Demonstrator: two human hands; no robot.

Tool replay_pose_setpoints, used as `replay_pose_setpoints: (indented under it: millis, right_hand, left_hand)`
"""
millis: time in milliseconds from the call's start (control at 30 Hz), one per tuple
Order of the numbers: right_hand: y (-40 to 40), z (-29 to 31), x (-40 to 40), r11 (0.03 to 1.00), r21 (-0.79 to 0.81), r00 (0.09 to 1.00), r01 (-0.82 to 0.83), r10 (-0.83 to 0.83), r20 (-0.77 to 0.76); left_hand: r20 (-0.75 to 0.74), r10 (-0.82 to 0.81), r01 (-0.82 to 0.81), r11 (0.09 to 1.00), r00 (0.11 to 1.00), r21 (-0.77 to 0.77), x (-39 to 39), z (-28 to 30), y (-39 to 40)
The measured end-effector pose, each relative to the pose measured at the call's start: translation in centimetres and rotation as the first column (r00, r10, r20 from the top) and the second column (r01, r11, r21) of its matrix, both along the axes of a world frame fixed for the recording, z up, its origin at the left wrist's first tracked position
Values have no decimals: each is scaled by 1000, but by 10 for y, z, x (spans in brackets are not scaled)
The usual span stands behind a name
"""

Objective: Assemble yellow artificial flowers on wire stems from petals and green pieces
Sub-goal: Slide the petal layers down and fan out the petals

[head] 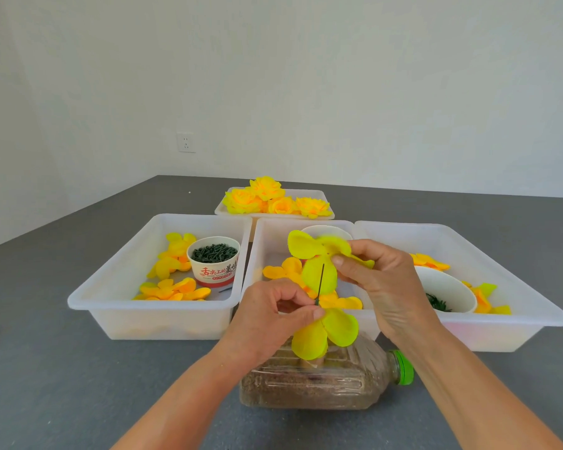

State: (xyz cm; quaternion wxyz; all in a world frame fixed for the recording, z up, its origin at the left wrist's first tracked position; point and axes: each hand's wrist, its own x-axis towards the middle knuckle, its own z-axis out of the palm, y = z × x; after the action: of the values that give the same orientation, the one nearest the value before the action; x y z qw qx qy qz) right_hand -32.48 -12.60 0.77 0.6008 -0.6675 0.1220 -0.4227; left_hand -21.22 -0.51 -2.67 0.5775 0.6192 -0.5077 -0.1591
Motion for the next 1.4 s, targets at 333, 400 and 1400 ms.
replay_pose_setpoints:
  millis: [333, 400, 1400]
  right_hand:
    - [7, 3, -6, 993, -105, 999, -51, 52, 5]
    - [7, 3, -6, 988, -153, 1000, -30, 31, 1]
    - [-1, 6, -10, 449, -870, 972, 204, -200, 124]
  left_hand:
    - [7, 3, -3, 1000, 1000, -8, 1, -1, -1]
    - [1, 2, -2, 1000, 1000, -8, 0, -2, -1]
    - [-20, -7, 7, 1000, 1000, 3, 3, -7, -2]
